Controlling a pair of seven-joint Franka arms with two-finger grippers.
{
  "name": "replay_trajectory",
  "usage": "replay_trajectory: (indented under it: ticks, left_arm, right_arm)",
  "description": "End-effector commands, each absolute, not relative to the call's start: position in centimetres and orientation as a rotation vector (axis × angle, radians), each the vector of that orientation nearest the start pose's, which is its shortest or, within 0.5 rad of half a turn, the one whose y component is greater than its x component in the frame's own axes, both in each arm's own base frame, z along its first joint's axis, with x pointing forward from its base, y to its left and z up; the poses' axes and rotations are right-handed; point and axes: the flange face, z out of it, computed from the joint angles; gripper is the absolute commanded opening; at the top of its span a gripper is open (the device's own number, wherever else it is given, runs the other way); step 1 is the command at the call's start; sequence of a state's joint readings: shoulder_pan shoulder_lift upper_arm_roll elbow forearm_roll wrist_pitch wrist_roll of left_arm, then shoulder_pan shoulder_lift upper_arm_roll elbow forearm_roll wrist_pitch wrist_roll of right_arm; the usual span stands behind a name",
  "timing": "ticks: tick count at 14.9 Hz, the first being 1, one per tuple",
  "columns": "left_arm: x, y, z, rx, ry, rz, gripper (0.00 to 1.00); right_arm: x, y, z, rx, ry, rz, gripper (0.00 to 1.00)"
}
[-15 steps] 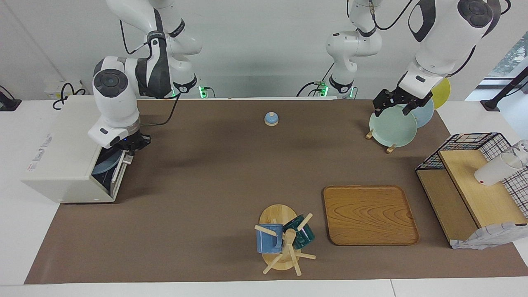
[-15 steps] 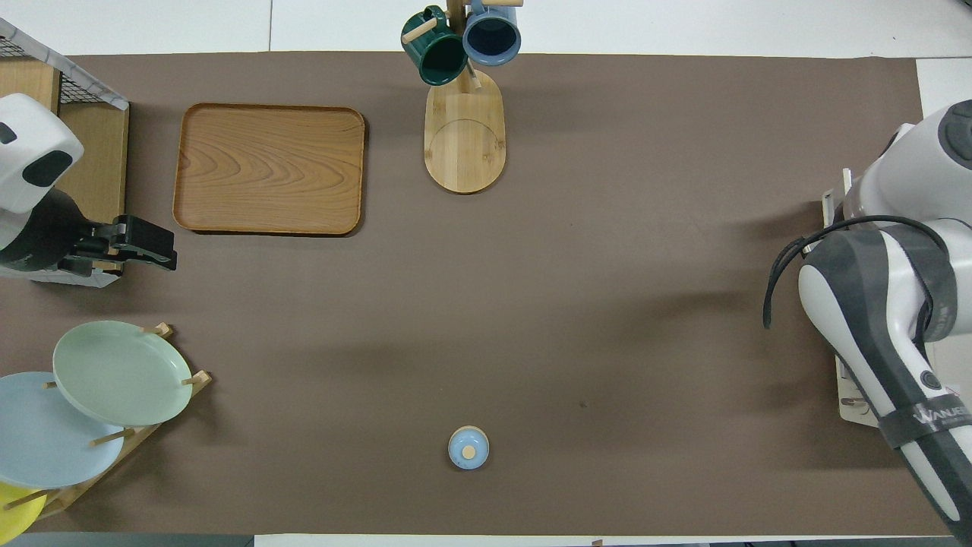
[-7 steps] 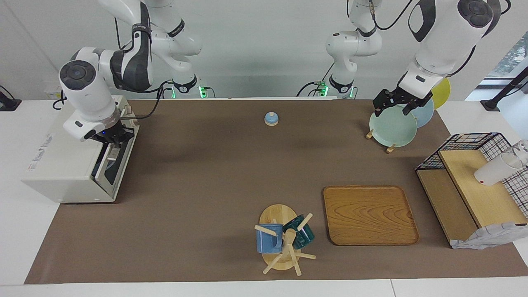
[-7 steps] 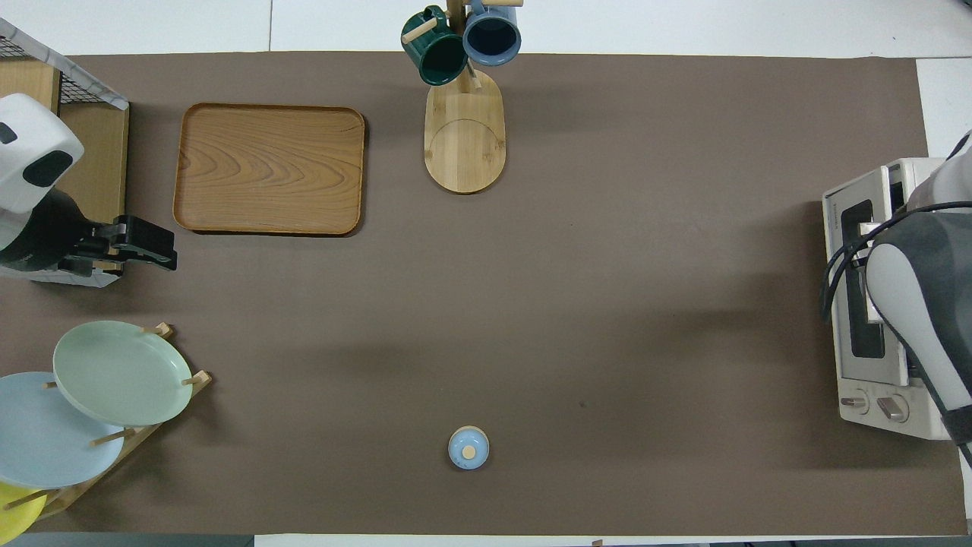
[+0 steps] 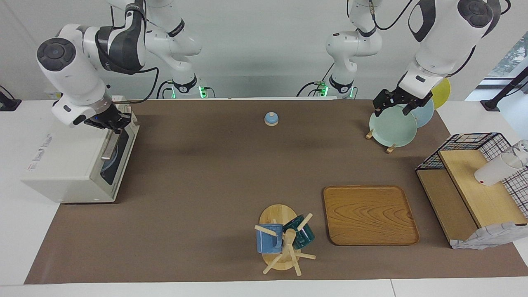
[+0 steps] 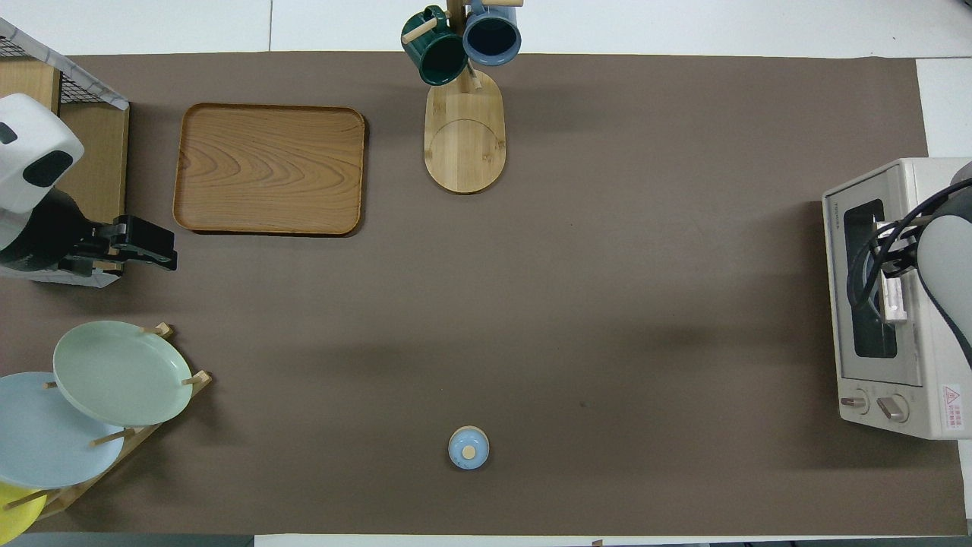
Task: Put eggplant into oven
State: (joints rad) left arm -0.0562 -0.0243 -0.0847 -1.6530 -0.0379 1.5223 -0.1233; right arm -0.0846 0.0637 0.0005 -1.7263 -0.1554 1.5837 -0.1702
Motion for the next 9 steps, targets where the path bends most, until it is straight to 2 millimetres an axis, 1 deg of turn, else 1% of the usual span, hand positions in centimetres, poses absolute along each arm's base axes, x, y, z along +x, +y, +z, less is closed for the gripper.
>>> replay_trajectory:
  ticks: [1,3,4,5,6,9]
  left_arm:
    - [53.2,-7.6,59.9,-3.142,0.029,0.174,1.0]
    - [53.2,-7.6,59.9,-3.142,0.029,0.174,1.0]
    - [53.2,-7.6,59.9,-3.142,0.029,0.174,1.0]
    - [53.2,-7.6,59.9,-3.142,0.029,0.174,1.0]
    - [53.2,-7.6,59.9,-3.142,0.029,0.174,1.0]
    - [53.2,-7.6,59.9,-3.142,0.029,0.174,1.0]
  right_arm:
    - [55.9,-6.1,52.3,-3.204,-0.184,0.359,0.14]
    - [56.1,-5.6,53.6,-3.163,-0.169,0.312,0.19]
    - [56.1,-5.2,53.9,-3.144,-0.17,0.298,0.4]
    - [55.9,-4.6,54.2,-3.135,-0.182,0.295,0.77]
    - [55.7,-4.4,54.5,-3.128,-0.186,0.283,1.0]
    - [55.4,-4.2,55.4,-3.125,-0.184,0.257,1.0]
